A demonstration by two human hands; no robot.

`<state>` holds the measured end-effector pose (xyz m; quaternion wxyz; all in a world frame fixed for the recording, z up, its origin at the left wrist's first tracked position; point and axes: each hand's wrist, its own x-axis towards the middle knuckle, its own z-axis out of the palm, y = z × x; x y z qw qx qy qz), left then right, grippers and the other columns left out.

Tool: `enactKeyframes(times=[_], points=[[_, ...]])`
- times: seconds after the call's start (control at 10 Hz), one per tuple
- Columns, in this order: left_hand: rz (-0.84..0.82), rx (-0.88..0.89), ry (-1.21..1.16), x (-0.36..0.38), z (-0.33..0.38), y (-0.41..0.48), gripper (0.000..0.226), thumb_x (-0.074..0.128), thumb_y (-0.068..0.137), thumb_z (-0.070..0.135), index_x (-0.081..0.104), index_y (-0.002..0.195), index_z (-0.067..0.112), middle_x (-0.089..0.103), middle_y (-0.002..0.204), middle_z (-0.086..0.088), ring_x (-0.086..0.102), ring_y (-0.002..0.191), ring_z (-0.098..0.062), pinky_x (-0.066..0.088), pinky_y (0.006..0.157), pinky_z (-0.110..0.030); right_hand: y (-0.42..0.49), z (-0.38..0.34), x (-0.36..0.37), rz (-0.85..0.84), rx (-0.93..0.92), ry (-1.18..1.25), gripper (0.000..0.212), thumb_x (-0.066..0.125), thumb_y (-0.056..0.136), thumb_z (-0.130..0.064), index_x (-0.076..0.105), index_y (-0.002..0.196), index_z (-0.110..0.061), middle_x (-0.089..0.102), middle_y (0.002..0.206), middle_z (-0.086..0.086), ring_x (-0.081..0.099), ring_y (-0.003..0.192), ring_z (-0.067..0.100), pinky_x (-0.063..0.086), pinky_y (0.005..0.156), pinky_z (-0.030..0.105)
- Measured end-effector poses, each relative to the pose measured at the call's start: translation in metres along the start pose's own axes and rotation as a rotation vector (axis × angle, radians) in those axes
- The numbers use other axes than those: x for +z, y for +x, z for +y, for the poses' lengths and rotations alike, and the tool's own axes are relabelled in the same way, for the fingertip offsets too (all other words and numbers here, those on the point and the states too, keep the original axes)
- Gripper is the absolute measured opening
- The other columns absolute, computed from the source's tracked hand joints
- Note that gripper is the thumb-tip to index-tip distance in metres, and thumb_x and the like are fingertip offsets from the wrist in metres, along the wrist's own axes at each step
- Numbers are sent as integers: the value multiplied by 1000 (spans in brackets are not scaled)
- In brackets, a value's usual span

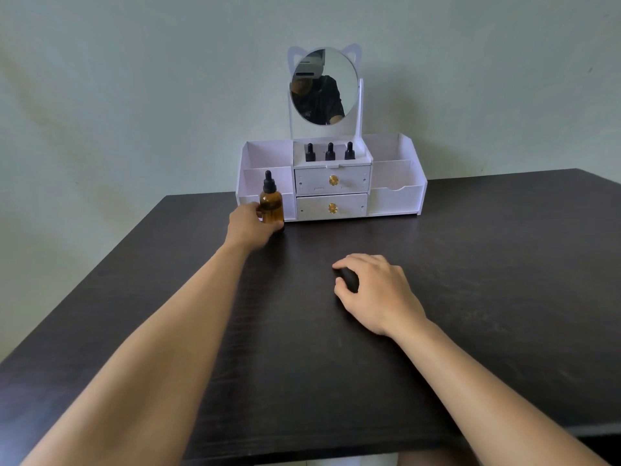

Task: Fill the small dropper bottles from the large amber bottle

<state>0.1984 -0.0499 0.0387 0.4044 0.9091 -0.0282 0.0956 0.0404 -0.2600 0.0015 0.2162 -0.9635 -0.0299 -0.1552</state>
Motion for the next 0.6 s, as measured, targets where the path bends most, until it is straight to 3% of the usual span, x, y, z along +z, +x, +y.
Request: enactKeyframes(times=[0.1,0.2,0.3,0.6], points=[[24,-15,-26,4,-4,-1,49,77,85,26,58,127,10,64,119,-8,62,108,-27,46,86,-31,0,0,0,-5,1,0,35,50,94,-44,62,126,-35,59,132,-18,48,127,11,37,104,36],[64,-49,-103,9,-5,-4,56,75,88,23,49,136,14,61,130,-8,61,115,-29,49,100,-40,0,-1,0,-4,6,3,35,50,94,-44,62,126,-35,59,132,-19,48,126,11,36,104,35],[100,-68,-147,14,-7,-6,57,74,88,21,45,137,16,61,131,-8,61,117,-28,48,104,-44,-1,-2,-1,0,4,3,34,50,95,-43,62,126,-35,59,132,-19,48,127,10,36,105,36],[100,-108,-154,17,-15,-4,71,78,85,23,38,143,17,63,129,-10,59,121,-29,46,106,-45,-1,-3,-3,8,19,4,35,50,96,-43,62,127,-34,58,135,-18,47,129,10,35,106,35]])
